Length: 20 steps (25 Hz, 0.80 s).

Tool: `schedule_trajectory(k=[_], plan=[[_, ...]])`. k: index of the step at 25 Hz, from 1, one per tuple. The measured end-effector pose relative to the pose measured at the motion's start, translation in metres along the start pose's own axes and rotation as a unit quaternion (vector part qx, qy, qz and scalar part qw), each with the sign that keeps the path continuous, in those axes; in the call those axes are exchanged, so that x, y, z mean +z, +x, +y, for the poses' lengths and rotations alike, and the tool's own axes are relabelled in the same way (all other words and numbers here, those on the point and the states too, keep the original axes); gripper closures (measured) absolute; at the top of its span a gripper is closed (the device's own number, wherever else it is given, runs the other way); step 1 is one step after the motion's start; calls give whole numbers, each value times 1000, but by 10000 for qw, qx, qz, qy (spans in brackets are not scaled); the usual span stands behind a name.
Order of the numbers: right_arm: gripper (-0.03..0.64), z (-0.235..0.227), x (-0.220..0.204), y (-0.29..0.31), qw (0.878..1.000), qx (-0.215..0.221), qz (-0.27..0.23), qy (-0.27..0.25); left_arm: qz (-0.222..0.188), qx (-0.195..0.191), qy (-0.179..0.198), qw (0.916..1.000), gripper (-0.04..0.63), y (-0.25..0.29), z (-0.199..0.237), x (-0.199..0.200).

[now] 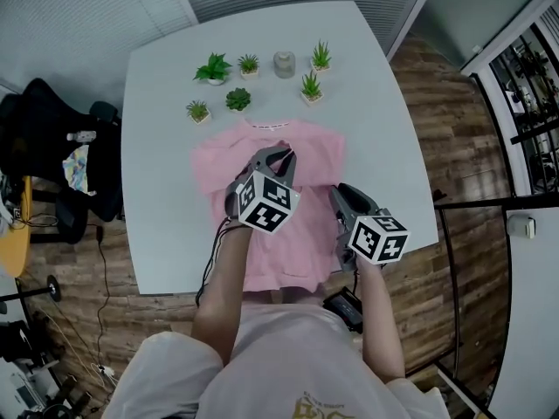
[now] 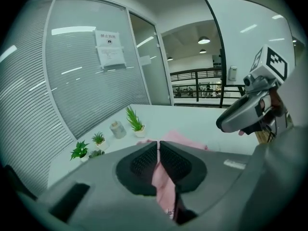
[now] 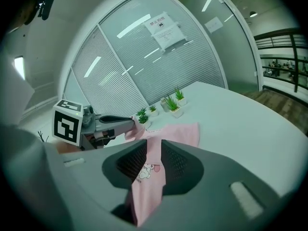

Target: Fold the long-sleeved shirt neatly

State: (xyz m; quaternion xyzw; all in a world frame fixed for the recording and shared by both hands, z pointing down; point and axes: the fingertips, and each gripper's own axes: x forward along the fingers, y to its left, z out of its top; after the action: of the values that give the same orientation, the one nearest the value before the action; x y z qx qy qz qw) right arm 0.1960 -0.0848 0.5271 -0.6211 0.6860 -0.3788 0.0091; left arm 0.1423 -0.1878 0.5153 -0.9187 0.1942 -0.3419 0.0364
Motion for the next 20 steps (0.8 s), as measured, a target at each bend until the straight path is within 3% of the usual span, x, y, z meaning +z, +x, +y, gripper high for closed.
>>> schedule_trajectory(k=[9,14,20], plan=[[523,-24,-9,-2,9999,-18,117,57,-64,-63,-34,10000,572,21,-17,17],[523,-33,-9,-4,9998,-35,144,98,-191,-292,2,9994,572,34,-35,36],[523,-45,-13,-7,9997,-100,220,92,160,-627,-84,9979,571,68,-59,14]])
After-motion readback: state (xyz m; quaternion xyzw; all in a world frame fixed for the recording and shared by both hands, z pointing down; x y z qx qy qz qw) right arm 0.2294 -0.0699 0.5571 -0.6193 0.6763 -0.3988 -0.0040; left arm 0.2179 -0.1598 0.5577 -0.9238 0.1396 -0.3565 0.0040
